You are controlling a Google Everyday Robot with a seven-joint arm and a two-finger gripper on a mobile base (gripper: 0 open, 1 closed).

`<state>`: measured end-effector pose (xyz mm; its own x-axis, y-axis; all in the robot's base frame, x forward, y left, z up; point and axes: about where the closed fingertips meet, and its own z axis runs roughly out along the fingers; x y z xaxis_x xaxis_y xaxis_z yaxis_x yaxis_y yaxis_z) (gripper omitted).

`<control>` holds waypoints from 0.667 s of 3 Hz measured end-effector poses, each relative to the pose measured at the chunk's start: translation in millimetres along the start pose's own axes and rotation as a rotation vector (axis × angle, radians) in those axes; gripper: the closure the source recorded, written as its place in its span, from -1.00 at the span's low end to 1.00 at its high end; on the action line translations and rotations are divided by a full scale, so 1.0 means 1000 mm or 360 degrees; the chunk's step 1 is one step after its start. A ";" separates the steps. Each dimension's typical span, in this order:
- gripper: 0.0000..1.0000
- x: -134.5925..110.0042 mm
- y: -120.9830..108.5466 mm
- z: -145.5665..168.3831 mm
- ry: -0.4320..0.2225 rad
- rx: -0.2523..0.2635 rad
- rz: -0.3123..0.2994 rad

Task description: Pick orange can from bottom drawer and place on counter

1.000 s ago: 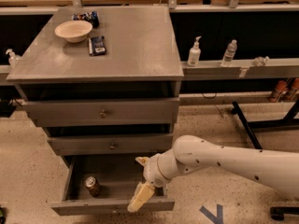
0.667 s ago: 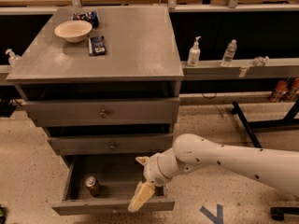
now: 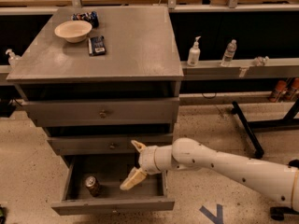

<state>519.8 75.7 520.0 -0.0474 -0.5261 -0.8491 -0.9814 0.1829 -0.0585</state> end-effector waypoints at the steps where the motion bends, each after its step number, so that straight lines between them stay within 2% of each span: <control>1: -1.00 -0.002 -0.027 0.029 -0.0158 0.0167 -0.0071; 2: -1.00 -0.002 -0.027 0.029 -0.0158 0.0167 -0.0071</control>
Offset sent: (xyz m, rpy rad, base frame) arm 0.0357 0.0183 -0.0054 0.0842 -0.1160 -0.0610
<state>552.0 95.6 508.4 0.0195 -0.4517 -0.8919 -0.9571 0.2496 -0.1473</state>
